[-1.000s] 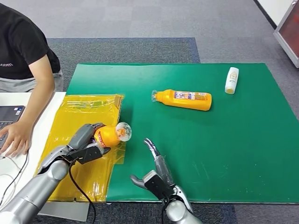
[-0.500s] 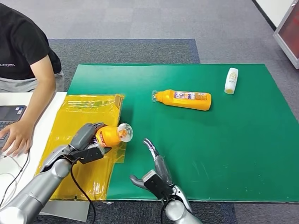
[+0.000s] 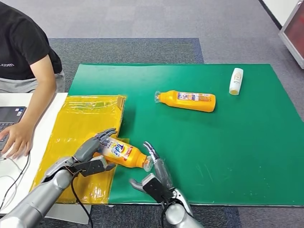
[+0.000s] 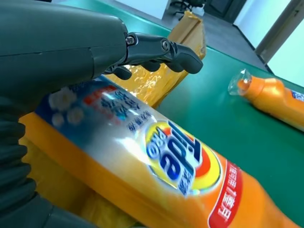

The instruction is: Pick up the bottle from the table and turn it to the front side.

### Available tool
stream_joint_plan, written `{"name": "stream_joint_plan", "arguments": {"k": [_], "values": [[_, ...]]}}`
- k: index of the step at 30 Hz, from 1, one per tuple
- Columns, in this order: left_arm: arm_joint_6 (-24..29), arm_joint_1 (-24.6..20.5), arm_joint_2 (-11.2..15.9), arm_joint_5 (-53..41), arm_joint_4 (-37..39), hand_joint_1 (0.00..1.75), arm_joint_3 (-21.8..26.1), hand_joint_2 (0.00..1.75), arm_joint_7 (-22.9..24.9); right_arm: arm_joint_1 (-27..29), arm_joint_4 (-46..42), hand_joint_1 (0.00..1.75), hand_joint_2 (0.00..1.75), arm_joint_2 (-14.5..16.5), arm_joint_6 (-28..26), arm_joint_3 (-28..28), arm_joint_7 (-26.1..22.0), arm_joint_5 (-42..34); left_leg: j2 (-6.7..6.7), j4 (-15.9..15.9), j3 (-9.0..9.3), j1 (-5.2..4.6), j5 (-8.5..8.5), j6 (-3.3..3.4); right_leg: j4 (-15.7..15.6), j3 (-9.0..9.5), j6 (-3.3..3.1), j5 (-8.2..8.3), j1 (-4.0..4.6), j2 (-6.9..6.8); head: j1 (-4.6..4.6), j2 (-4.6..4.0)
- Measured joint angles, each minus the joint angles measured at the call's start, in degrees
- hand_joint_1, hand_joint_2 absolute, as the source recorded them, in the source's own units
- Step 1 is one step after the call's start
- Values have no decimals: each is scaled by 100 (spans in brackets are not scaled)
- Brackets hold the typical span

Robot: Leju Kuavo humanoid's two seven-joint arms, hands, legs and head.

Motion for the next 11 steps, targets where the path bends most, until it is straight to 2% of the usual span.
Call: {"name": "stream_joint_plan", "arguments": {"k": [11], "values": [[199, 70, -1, 19, 0, 0, 22, 0, 95, -6, 91, 0, 175, 7, -38, 51, -37, 14, 0, 0, -22, 0, -2, 2, 0, -20, 0, -1, 0, 0, 0, 0]]}}
